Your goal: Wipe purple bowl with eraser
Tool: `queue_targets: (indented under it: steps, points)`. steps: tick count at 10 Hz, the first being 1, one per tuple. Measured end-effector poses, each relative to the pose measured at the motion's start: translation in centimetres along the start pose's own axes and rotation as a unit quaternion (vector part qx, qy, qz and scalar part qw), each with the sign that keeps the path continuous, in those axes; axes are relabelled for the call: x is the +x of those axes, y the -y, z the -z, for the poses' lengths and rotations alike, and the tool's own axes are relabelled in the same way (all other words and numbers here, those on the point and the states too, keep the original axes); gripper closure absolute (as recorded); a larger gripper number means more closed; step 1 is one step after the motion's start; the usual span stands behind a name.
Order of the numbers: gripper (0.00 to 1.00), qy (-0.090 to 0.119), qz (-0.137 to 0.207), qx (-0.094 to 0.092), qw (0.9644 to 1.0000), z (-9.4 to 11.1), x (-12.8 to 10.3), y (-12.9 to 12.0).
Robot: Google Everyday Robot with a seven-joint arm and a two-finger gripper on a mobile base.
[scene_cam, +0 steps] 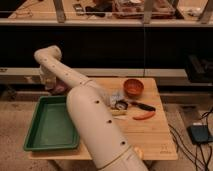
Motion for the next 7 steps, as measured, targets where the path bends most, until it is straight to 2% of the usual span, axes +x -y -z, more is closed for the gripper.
queue_targets:
  steps: [2, 4, 7]
  points:
    - [1.00, 0.007, -0.002, -0.001, 1.0000, -0.5, -1.2, -0.7]
    - [1.00, 0.013, -0.017, -0.005, 0.9998, -0.6, -1.9, -2.4]
    - [1.00, 0.010, -0.041, -0.007, 0.9991, 0.0, -1.9, -4.4]
